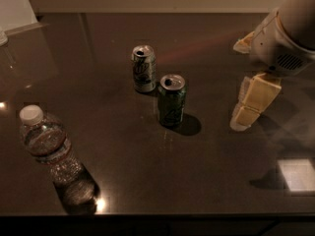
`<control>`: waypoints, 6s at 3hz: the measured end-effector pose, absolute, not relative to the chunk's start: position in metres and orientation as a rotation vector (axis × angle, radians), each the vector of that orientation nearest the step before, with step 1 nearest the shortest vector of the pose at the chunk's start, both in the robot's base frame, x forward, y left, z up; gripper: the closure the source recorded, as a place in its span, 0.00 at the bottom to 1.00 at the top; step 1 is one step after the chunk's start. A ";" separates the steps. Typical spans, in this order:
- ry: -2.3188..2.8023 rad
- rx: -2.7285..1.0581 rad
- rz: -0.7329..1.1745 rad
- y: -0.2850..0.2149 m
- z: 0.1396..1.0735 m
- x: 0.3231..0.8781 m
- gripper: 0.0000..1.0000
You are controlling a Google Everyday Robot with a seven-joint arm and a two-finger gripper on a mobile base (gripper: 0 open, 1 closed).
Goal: Move green can near water bottle
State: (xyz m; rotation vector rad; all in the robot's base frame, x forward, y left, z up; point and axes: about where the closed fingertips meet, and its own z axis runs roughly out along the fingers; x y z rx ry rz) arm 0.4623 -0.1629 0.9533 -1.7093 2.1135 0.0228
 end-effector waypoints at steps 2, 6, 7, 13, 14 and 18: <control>2.073 -1.671 0.177 -0.123 0.935 0.490 0.00; 1.994 -1.651 0.429 -0.044 0.905 0.497 0.00; 1.982 -1.657 0.446 -0.035 0.904 0.497 0.18; 1.711 -1.901 0.725 0.059 0.932 0.408 1.00; 1.649 -1.967 0.711 0.080 0.926 0.397 1.00; 1.615 -2.061 0.693 0.105 0.904 0.390 0.15</control>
Offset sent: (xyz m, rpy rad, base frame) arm 0.0457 0.0640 -0.0269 0.2020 0.0507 0.0245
